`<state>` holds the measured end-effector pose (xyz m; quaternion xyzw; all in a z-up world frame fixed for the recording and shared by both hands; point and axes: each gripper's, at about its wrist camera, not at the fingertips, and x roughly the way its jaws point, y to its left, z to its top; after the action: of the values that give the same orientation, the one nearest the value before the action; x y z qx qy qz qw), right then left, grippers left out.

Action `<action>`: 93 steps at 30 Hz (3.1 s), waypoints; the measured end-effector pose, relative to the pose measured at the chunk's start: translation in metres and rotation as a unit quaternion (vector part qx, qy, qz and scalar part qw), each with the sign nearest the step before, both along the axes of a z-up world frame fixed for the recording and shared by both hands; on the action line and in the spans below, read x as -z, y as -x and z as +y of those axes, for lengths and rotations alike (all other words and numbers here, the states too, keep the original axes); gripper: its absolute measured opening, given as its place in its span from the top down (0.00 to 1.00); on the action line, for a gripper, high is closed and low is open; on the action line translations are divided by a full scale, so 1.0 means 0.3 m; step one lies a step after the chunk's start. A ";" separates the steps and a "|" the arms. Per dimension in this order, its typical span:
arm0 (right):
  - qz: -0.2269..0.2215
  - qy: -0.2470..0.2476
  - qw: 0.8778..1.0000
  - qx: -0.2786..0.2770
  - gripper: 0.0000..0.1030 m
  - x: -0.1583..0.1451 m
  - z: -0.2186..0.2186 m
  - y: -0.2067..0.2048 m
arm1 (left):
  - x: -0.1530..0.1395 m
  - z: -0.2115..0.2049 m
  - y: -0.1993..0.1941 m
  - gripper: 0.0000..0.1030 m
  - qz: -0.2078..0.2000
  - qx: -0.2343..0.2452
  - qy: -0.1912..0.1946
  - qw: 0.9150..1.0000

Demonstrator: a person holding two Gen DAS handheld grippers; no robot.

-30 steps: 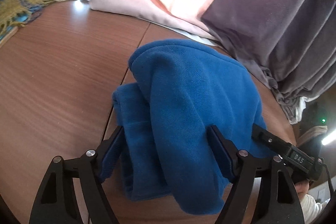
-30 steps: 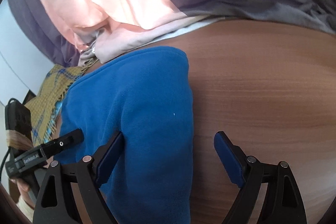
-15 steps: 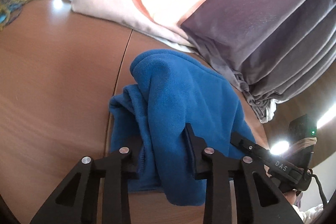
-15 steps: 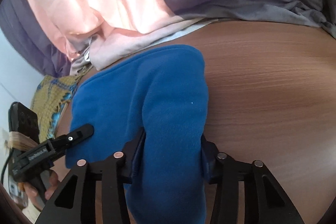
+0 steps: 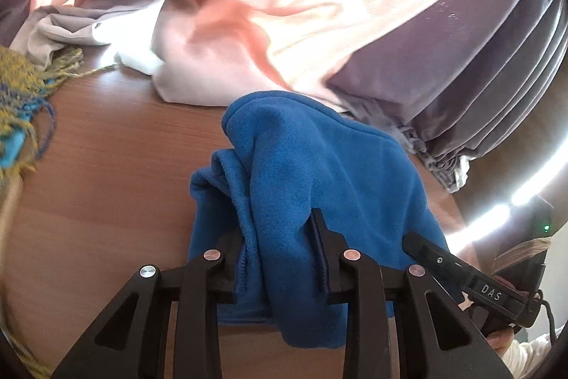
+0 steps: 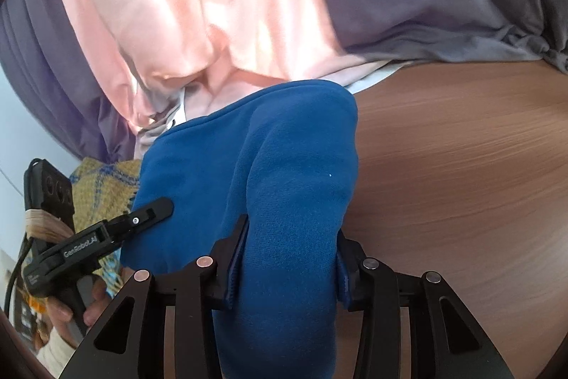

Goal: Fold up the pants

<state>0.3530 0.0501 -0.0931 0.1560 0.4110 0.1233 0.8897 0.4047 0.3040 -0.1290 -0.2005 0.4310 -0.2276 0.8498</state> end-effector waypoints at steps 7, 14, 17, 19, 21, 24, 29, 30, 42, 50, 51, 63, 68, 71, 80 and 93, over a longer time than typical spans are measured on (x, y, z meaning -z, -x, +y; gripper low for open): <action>0.015 0.028 0.999 -0.009 0.59 0.059 0.147 -0.062 | 0.076 0.101 -0.059 0.70 0.006 0.034 -0.026 0.999; 0.043 0.048 0.998 -0.011 0.53 0.111 0.154 -0.068 | 0.104 0.106 -0.002 0.59 -0.018 0.052 -0.082 0.995; 0.040 0.069 0.997 -0.008 0.48 0.107 0.147 -0.053 | 0.092 0.114 0.040 0.53 -0.034 0.043 -0.115 0.992; 0.025 0.099 0.995 0.003 0.46 0.084 0.140 -0.038 | 0.075 0.117 0.066 0.53 -0.042 0.033 -0.135 0.989; -0.001 0.137 0.990 0.014 0.45 0.045 0.137 -0.019 | 0.042 0.117 0.099 0.54 -0.046 0.011 -0.151 0.987; -0.039 0.176 0.983 0.024 0.44 -0.029 0.131 0.012 | -0.017 0.094 0.156 0.54 -0.058 -0.018 -0.192 0.979; -0.098 0.177 0.979 0.037 0.28 -0.159 0.074 0.116 | -0.168 0.016 0.329 0.35 -0.110 -0.050 -0.232 0.965; -0.105 0.179 0.977 0.041 0.26 -0.182 0.062 0.143 | -0.205 0.000 0.374 0.35 -0.122 -0.053 -0.231 0.964; -0.136 0.157 0.977 0.036 0.13 -0.343 -0.130 0.473 | -0.425 -0.241 0.761 0.12 -0.177 -0.098 -0.241 0.949; -0.149 0.148 0.978 0.015 0.12 -0.393 -0.266 0.682 | -0.465 -0.421 1.005 0.06 -0.189 -0.120 -0.255 0.941; -0.150 0.149 0.977 0.010 0.11 -0.394 -0.280 0.706 | -0.465 -0.436 1.031 0.05 -0.188 -0.122 -0.254 0.941; -0.147 0.128 0.981 -0.018 0.10 -0.405 -0.407 0.937 | -0.468 -0.574 1.252 0.04 -0.173 -0.135 -0.231 0.948; -0.156 0.125 0.980 -0.019 0.10 -0.421 -0.437 0.995 | -0.482 -0.609 1.300 0.04 -0.181 -0.136 -0.234 0.945; -0.164 0.122 0.979 -0.014 0.10 -0.433 -0.450 1.028 | -0.492 -0.625 1.322 0.04 -0.186 -0.135 -0.235 0.944; -0.167 0.119 0.979 -0.003 0.10 -0.437 -0.470 1.094 | -0.505 -0.650 1.365 0.04 -0.194 -0.131 -0.236 0.943; -0.170 0.119 0.978 0.001 0.10 -0.439 -0.488 1.140 | -0.517 -0.661 1.406 0.04 -0.204 -0.138 -0.238 0.940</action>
<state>0.0109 -0.0963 0.0386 0.0261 0.2657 0.0970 0.9588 -0.0170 0.1056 0.0260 0.0010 0.2584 -0.0348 0.9654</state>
